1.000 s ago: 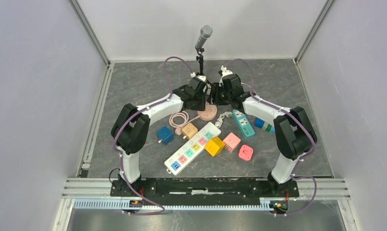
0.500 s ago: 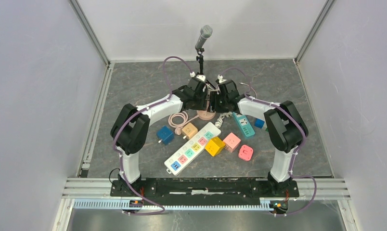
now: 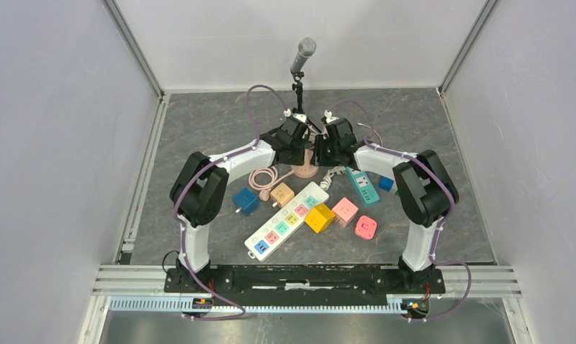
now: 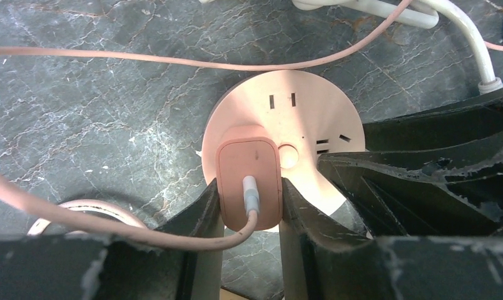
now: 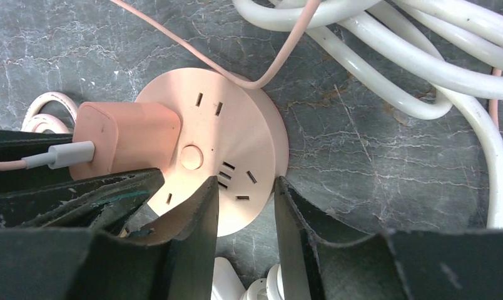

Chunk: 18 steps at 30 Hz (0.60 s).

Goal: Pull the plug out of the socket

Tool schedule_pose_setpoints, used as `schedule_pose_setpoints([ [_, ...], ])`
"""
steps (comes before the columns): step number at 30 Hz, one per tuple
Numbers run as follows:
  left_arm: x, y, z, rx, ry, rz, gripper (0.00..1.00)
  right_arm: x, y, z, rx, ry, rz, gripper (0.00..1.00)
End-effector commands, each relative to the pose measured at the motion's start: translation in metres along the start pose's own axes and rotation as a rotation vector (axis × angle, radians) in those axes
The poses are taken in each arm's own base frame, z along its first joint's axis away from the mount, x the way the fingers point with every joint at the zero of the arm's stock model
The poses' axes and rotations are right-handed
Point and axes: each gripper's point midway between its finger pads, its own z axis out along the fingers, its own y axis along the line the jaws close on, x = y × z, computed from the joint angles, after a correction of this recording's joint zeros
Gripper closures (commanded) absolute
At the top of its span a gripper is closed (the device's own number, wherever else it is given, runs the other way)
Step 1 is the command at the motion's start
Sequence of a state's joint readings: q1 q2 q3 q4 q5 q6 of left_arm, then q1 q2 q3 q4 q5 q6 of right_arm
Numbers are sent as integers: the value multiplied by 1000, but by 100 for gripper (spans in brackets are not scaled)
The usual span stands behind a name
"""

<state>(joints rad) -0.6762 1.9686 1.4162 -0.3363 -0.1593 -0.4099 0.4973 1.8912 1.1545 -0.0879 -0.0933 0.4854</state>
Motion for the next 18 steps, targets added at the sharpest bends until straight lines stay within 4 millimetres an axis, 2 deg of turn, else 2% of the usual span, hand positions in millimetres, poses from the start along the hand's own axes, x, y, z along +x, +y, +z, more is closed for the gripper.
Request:
schedule_pose_setpoints([
  [1,-24,-18,-11,1,-56,23,87,45,-23,9,102,145,-67,60],
  [4,-24,-36,-15,9,-47,41,88,46,-19,12,102,157,-96,61],
  [8,-22,-43,-17,14,-27,37,91,48,-17,15,115,190,-137,62],
  [11,-24,-64,-33,185,3,79,90,54,-21,15,115,201,-154,63],
  [14,-27,-59,-47,261,10,51,90,60,-20,15,79,216,-169,66],
  [18,-38,-41,-50,372,-3,-122,90,65,-20,15,67,225,-170,68],
])
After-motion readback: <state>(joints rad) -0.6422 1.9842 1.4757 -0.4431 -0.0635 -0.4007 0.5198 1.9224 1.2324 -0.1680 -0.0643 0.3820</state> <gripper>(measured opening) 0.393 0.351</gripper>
